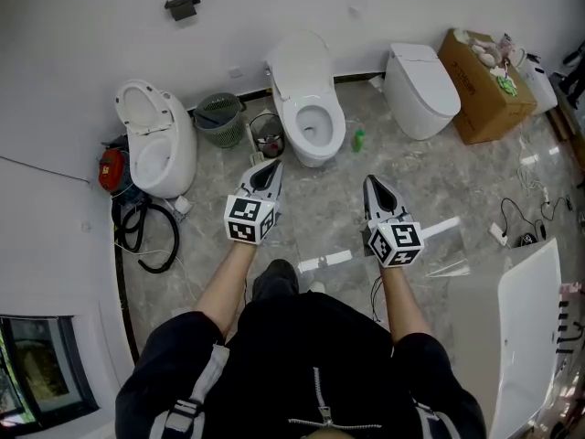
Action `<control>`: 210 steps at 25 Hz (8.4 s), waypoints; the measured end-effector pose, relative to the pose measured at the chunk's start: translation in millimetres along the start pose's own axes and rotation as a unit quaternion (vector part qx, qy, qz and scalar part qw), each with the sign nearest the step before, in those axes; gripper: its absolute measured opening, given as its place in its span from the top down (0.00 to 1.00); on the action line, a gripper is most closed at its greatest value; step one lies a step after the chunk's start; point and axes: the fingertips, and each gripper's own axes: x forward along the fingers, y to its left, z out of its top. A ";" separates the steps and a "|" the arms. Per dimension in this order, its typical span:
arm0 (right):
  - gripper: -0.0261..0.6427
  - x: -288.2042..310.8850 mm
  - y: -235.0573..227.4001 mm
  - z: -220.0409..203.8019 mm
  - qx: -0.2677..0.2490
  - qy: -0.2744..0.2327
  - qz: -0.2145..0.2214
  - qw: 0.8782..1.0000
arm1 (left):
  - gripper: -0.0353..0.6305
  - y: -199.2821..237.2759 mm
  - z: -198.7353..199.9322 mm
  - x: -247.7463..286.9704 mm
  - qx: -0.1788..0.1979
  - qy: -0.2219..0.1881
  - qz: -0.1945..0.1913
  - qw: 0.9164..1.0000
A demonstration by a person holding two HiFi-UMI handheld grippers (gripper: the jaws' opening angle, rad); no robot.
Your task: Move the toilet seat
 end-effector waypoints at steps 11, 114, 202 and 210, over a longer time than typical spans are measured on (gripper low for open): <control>0.96 6.1 -20.7 -2.4 0.005 0.002 0.002 1.000 | 0.94 -6.5 3.1 32.0 0.001 -0.002 -0.008 1.000; 0.64 553.5 -319.5 -420.1 0.156 0.442 0.116 0.876 | 0.53 237.6 -446.6 483.0 -0.454 0.268 0.168 0.833; 0.60 820.2 -382.1 -244.8 0.625 0.268 -0.030 0.732 | 0.49 465.1 -203.3 650.8 -0.660 -0.015 0.193 0.726; 0.61 867.1 -394.8 -244.3 0.641 0.266 -0.048 0.719 | 0.49 503.3 -200.9 685.9 -0.669 -0.024 0.235 0.705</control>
